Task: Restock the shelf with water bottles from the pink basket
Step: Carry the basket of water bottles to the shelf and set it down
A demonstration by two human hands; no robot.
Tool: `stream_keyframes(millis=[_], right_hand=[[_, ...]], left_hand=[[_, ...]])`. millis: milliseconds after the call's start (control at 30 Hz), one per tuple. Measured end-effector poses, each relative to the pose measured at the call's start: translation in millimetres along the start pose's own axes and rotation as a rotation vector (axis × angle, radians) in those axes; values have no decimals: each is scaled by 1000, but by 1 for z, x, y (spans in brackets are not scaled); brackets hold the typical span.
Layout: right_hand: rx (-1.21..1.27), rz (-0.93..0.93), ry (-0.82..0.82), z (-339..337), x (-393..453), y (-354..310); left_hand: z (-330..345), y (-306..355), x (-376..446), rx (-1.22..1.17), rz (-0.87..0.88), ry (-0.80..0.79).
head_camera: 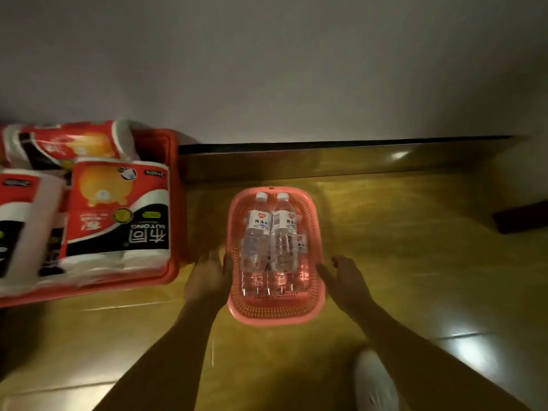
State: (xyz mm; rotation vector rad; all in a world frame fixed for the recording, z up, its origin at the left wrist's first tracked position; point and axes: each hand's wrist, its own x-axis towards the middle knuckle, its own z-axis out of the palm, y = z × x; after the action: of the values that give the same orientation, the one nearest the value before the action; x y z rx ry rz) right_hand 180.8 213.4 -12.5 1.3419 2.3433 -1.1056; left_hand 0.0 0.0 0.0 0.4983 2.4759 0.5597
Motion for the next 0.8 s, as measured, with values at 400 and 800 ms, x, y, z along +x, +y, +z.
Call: stream_keyframes(millis=[400,800], right_hand=[[417,151,135,72,81,18],[448,91,355,31,13,-4]], left_hand=[[93,-38,70,-486,-226,160],[69,-11,-2,-638,-311,287]])
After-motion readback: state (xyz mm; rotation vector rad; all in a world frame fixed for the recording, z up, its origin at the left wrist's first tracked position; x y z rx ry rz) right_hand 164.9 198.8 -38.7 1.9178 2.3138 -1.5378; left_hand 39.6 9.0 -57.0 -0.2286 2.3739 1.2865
